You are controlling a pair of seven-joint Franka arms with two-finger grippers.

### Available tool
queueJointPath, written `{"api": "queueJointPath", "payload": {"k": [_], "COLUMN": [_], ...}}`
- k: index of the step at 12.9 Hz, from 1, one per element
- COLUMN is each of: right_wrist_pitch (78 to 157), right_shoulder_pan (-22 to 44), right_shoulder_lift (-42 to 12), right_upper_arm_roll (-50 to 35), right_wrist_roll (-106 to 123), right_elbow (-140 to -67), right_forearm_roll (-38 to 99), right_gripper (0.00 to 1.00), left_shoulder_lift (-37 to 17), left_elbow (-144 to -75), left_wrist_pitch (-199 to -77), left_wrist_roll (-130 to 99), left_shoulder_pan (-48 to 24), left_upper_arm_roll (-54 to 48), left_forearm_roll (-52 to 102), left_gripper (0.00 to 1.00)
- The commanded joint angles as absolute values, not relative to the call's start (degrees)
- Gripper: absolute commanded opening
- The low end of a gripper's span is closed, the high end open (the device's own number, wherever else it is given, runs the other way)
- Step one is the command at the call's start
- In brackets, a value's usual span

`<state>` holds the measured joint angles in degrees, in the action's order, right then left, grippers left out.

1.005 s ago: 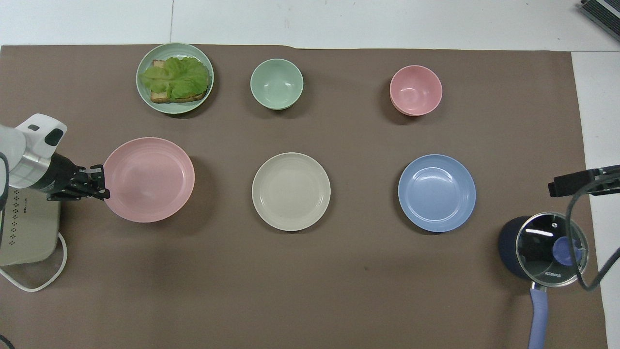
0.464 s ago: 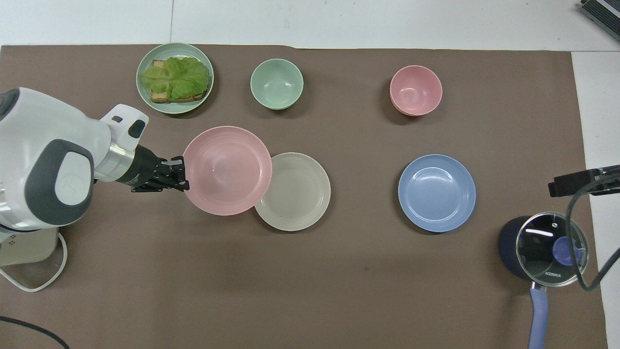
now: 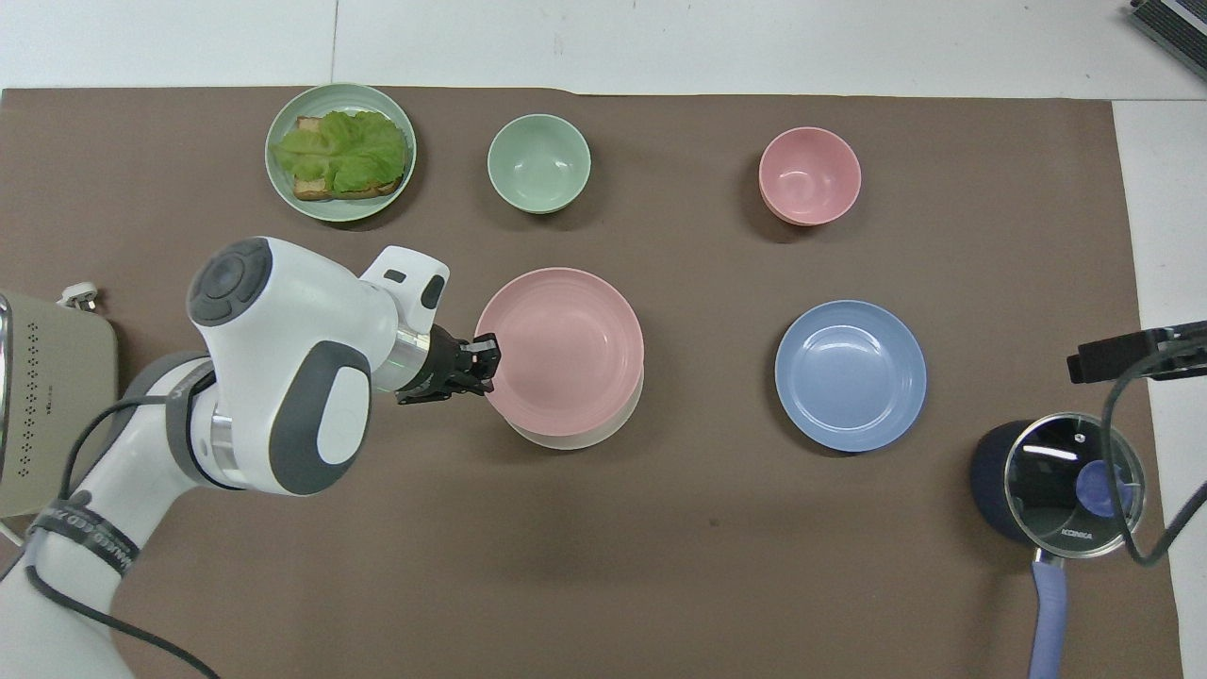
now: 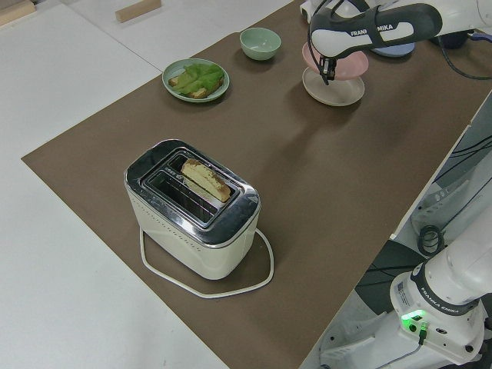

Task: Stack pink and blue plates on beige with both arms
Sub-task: 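Carry the pink plate onto the beige plate with the left gripper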

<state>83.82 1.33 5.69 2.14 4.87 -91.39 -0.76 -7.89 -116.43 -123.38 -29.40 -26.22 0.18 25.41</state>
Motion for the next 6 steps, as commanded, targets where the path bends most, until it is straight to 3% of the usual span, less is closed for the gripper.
{"api": "queueJointPath", "payload": {"k": [1, 5, 6], "right_wrist_pitch": [83.58, 83.58, 83.58], "right_shoulder_pan": [0.88, 0.88, 0.88], "right_shoulder_lift": [5.8, 5.8, 5.8], "right_upper_arm_roll": [2.2, 2.2, 2.2], "right_wrist_roll": [5.36, 5.36, 5.36], "right_elbow": [-91.23, -91.14, -91.23], "right_forearm_roll": [0.53, 0.53, 0.53], "right_gripper": [1.0, 1.0, 1.0], "left_shoulder_lift": [-7.82, -8.96, -8.96], "left_elbow": [-120.66, -122.17, -121.99], "left_wrist_pitch": [-129.27, -130.69, -130.69], "left_wrist_roll": [-29.79, -29.62, -29.27], "left_shoulder_pan": [-28.21, -28.83, -28.92], "left_upper_arm_roll": [1.32, 1.41, 1.41], "left_forearm_roll": [26.98, 26.98, 26.98], "left_gripper": [0.0, 0.0, 0.44]}}
